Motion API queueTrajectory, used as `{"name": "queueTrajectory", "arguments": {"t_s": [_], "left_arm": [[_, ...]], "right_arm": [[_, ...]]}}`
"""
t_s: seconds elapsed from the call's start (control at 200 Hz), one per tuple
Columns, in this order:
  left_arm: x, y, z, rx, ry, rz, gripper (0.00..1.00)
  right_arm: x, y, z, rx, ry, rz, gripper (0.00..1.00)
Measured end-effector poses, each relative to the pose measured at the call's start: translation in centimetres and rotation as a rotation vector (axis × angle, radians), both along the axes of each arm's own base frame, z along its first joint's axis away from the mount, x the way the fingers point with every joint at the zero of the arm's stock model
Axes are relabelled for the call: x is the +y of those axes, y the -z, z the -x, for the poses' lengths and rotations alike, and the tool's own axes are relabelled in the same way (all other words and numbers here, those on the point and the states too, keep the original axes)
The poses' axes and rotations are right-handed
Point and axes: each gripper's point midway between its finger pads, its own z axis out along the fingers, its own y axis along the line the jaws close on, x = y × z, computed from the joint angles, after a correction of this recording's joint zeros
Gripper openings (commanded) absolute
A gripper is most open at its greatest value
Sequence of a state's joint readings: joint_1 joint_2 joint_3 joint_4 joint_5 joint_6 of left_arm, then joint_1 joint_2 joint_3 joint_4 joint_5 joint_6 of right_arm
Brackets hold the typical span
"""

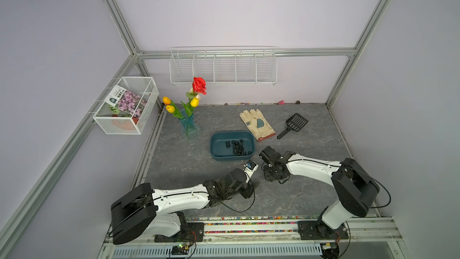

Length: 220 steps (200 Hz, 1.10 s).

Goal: Put the nuts on the desktop into the storage box
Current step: Pick up the nut from the center of the board, then place the nut in the storage box.

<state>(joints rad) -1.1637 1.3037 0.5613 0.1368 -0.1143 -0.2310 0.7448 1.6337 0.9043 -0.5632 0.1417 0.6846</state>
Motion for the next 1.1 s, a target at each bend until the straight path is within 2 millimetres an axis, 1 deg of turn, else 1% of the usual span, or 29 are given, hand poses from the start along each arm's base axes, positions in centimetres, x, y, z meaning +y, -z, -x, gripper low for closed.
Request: {"name": "queueTrajectory", "arguments": {"t_s": [0.29, 0.565, 0.765, 0.919, 0.989, 1.099], "left_arm": [[-0.3, -0.5, -0.1, -0.009, 0.002, 0.023, 0.65], [-0.3, -0.5, -0.1, -0.008, 0.000, 0.025, 0.65], [-0.2, -0.5, 0.0, -0.010, -0.001, 0.030, 0.64], [-0.2, -0.9, -0.2, -0.016, -0.009, 0.042, 0.64], [-0.1, -1.3, -0.3, -0.027, -0.017, 0.056, 0.64], [0.4, -1.8, -0.6, -0.043, -0.047, 0.078, 0.64]], "right_arm": [[0.0, 0.0, 0.0, -0.002, 0.007, 0.000, 0.26], [0.0, 0.0, 0.0, -0.005, 0.005, 0.003, 0.18], [0.0, 0.0, 0.0, -0.008, 0.002, 0.007, 0.17], [0.1, -0.2, -0.1, -0.009, -0.005, 0.011, 0.17], [0.4, -0.6, -0.5, -0.016, -0.013, 0.008, 0.17], [1.4, -2.0, -1.6, -0.044, -0.026, -0.012, 0.17]]}}
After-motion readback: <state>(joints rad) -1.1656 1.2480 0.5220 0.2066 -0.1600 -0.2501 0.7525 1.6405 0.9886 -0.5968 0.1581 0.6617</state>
